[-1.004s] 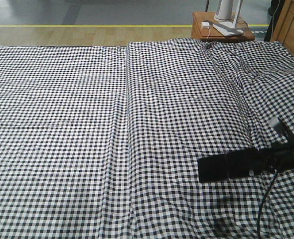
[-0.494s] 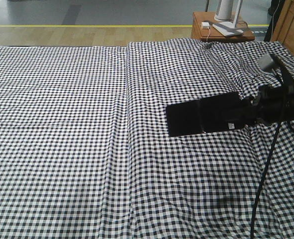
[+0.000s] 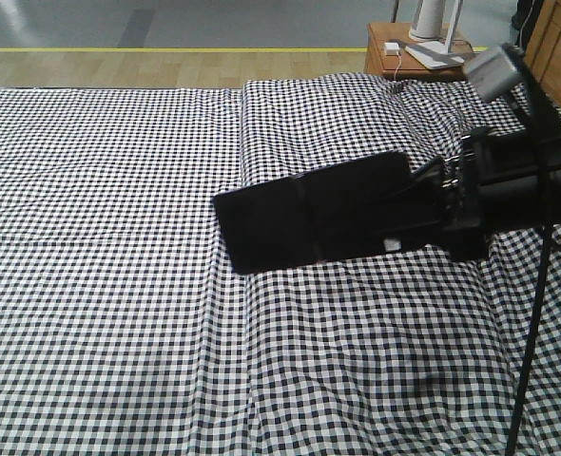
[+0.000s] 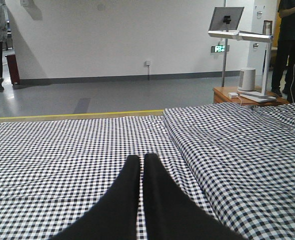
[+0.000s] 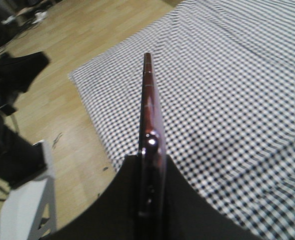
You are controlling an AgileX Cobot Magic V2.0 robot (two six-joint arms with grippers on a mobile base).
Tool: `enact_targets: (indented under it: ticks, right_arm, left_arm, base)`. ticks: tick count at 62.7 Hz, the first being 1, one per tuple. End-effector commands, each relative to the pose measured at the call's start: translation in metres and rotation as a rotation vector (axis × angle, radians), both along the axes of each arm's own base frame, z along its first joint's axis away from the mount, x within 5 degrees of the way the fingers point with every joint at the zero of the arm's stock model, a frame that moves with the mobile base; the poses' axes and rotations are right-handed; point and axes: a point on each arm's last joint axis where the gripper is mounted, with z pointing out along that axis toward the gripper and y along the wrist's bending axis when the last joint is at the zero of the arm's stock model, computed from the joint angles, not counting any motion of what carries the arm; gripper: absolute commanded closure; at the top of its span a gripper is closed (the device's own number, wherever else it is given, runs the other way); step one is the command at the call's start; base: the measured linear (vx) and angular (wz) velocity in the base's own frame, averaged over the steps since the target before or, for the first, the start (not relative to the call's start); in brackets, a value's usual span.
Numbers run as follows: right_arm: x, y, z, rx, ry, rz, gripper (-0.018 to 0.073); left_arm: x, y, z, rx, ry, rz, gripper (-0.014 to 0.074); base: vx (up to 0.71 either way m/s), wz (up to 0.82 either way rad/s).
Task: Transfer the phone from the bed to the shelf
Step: 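Lift the black phone off the bed with the right gripper, then hold the phone in the right gripper while the base turns away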
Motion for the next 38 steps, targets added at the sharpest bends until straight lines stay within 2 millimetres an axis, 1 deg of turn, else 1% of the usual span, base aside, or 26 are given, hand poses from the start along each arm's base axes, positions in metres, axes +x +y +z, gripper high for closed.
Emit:
enact_targets:
  ticks: [1,9,19,38]
  right_arm:
    - [-0.019,0.015,0.023,0.116,-0.018,0.105,0.0562]
    - [-0.027,0.029,0.026,0.139,-0.032,0.176,0.0562]
    - [-0.034,0.040,0.026,0.138,-0.042,0.230,0.0562]
    - [-0.034,0.040,0.026,0.139,-0.046,0.234,0.0562]
  left_arm:
    - [-0.002,0.000,0.015,-0.023,-0.100,-0.004,0.0595]
    - [-0.002,0.000,0.015,-0.023,-0.100,-0.004,0.0595]
    - [-0.002,0.000,0.015,-0.023,-0.100,-0.004,0.0595]
    - [-0.002,0.000,0.015,-0.023,-0.100,-0.004,0.0595]
  base:
    - [0.00,0.00]
    - [0.00,0.00]
    - [0.00,0.00]
    - [0.00,0.00]
